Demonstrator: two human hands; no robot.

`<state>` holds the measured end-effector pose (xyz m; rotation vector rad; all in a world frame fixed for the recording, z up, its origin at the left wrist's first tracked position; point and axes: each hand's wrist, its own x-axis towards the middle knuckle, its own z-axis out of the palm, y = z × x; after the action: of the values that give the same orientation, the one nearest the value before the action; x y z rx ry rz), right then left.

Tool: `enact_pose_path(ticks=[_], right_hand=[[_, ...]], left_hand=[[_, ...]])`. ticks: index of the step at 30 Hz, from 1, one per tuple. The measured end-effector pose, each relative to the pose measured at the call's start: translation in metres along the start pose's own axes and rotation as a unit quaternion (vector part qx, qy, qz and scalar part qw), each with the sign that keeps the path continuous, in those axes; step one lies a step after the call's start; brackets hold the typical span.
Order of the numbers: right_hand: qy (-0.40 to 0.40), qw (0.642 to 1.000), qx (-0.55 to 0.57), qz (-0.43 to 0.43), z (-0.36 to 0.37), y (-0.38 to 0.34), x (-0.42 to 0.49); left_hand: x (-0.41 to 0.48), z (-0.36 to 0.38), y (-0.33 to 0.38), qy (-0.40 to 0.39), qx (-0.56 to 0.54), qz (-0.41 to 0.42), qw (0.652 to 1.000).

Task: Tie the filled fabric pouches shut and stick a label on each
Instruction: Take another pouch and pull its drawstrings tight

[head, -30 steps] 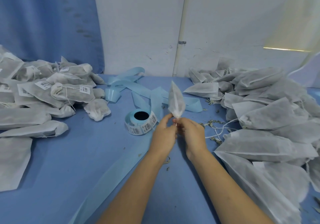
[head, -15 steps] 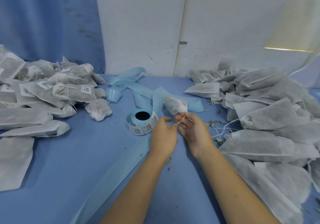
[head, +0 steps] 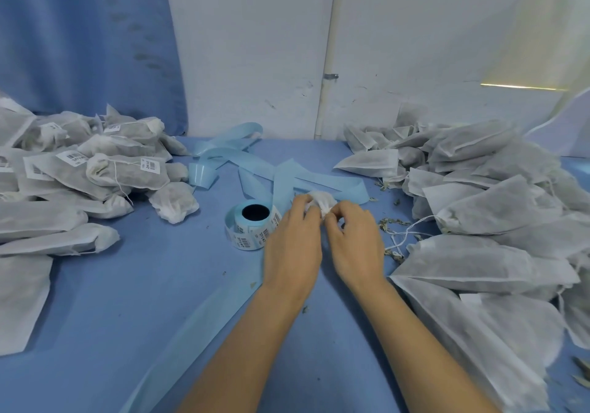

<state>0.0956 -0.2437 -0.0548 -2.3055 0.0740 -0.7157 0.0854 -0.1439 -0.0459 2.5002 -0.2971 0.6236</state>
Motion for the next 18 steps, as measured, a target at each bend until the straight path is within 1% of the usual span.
enact_pose_path(ticks=[2, 4, 5, 7, 10, 11, 12, 15, 17, 18], right_hand=[[0.011, 0.999, -0.039, -0.032, 0.000, -0.001, -0.001], [0.026, 0.997, -0.046, -0.063, 0.000, -0.001, -0.004], [0.029, 0.996, -0.041, -0.072, -0.001, 0.000, -0.005], [0.029, 0.997, -0.018, -0.076, -0.001, 0.001, -0.007], [0.026, 0.996, 0.011, -0.079, -0.001, 0.004, -0.008], [0.022, 0.996, 0.010, -0.082, 0.000, 0.005, -0.008], [0.022, 0.996, 0.004, -0.088, 0.001, 0.005, -0.008], [0.051, 0.992, -0.001, -0.117, 0.004, 0.004, -0.010], [0.057, 0.990, 0.024, -0.126, 0.005, 0.003, -0.011], [0.046, 0.991, 0.053, -0.112, 0.005, 0.003, -0.011]], left_hand=[[0.000, 0.001, -0.002, -0.009, -0.071, 0.040, 0.997], [0.001, 0.002, -0.004, -0.031, -0.161, 0.061, 0.985], [0.000, 0.003, -0.004, -0.038, -0.184, 0.064, 0.980], [-0.001, 0.006, -0.005, -0.040, -0.233, 0.050, 0.970], [-0.002, 0.008, -0.003, -0.026, -0.372, -0.005, 0.928], [-0.002, 0.008, -0.003, -0.017, -0.376, -0.010, 0.926], [-0.001, 0.008, -0.002, -0.009, -0.359, -0.008, 0.933], [0.001, 0.010, -0.004, 0.006, -0.339, -0.012, 0.941], [0.001, 0.011, -0.004, -0.005, -0.363, -0.044, 0.931], [0.001, 0.011, -0.005, -0.012, -0.378, -0.059, 0.924]])
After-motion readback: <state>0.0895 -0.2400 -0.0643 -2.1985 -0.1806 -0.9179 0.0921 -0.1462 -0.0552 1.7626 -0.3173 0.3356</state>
